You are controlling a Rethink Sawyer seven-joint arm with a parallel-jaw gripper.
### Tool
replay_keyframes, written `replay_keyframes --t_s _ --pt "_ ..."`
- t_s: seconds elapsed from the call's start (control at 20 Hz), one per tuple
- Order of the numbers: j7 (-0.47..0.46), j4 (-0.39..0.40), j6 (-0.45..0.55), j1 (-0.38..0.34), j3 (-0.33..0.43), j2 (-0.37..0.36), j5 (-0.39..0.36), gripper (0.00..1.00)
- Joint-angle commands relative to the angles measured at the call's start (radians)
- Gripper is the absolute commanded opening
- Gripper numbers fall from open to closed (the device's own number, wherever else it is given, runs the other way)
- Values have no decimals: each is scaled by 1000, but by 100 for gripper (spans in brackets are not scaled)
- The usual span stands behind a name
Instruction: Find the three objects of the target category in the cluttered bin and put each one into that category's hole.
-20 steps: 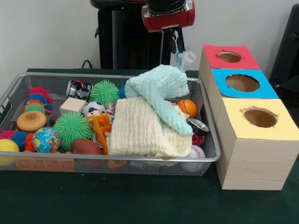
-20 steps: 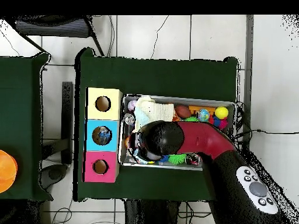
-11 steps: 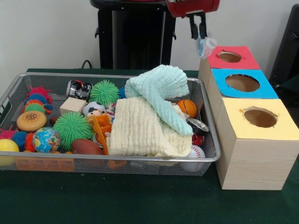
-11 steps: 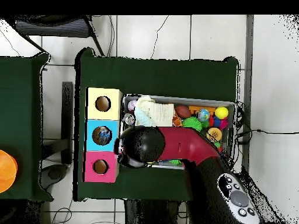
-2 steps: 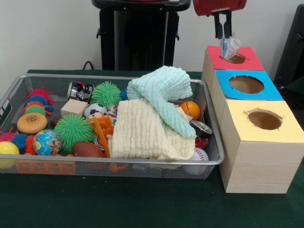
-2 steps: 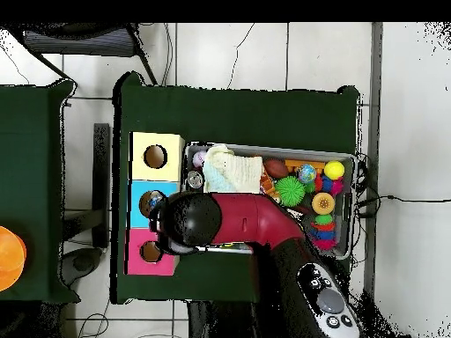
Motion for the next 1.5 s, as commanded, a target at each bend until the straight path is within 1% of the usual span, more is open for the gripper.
replay_keyframes --t_s 0.05,0.15,0.4,0.55,0.8,0.95,1.1,1.25,1.5 --pt "273 -70 -121 25 -98 57 56 0" --pt "272 -75 -141 36 -109 62 69 0" --pt "258 -114 -195 67 -136 115 97 0" --pt "263 -124 -194 89 -156 119 111 0" --pt "266 -84 -216 111 -174 98 147 0" --pt "265 -66 -226 126 -180 102 170 0" --pt "259 -61 -229 141 -182 132 192 0" --pt "259 -65 -210 165 -203 148 200 0" --pt "251 -61 -242 189 -222 171 219 0"
